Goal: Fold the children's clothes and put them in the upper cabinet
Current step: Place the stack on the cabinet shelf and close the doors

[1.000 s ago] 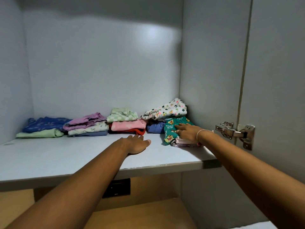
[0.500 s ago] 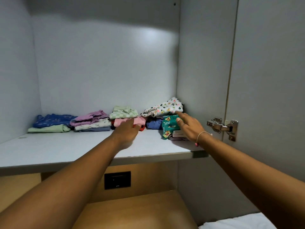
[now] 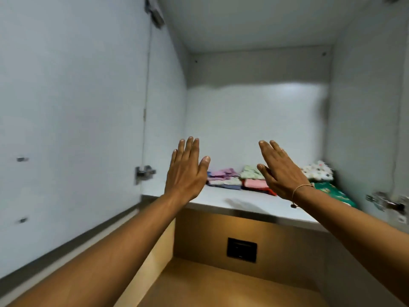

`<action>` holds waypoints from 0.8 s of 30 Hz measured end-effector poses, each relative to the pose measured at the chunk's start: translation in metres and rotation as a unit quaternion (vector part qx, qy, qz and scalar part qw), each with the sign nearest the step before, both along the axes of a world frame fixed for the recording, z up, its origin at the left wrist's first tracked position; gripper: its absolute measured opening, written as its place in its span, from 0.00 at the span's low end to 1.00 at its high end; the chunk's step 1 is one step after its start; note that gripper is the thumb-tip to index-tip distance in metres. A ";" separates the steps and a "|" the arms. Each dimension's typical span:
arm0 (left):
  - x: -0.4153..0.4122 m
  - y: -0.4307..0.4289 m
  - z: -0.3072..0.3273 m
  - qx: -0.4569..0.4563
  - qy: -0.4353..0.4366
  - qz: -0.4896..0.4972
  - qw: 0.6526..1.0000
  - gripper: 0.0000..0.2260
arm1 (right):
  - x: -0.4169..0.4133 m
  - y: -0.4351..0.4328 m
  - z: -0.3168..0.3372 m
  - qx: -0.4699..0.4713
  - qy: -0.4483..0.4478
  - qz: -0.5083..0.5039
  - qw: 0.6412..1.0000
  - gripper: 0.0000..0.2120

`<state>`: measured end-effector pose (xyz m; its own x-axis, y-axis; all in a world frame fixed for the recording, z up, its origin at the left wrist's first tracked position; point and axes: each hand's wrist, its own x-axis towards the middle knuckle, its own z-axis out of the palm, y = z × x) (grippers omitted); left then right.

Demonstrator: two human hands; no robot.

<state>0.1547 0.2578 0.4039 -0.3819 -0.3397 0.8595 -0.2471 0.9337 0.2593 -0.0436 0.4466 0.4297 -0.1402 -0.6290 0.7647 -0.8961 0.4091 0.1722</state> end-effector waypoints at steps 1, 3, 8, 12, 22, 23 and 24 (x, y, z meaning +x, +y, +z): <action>0.028 0.005 0.005 0.003 0.026 0.018 0.999 0.27 | 0.018 -0.010 0.007 -0.010 0.001 0.025 1.000 0.30; 0.081 0.019 0.010 0.020 0.079 0.051 0.995 0.28 | 0.050 -0.029 0.018 -0.013 0.005 0.064 0.998 0.29; 0.206 0.056 0.008 0.023 0.177 0.134 0.975 0.28 | 0.149 -0.064 0.033 0.007 0.058 0.156 0.986 0.29; 0.279 0.064 0.012 0.018 0.196 0.204 0.959 0.29 | 0.236 -0.083 0.058 0.004 0.097 0.227 0.969 0.29; 0.327 0.020 0.035 -0.021 0.018 0.424 0.905 0.32 | 0.379 -0.121 0.167 0.021 0.327 0.243 0.913 0.27; 0.327 0.017 0.036 -0.029 0.004 0.428 0.903 0.32 | 0.387 -0.126 0.173 0.032 0.337 0.235 0.911 0.27; 0.327 0.014 0.037 -0.035 -0.005 0.429 0.902 0.33 | 0.395 -0.132 0.178 0.045 0.343 0.223 0.911 0.26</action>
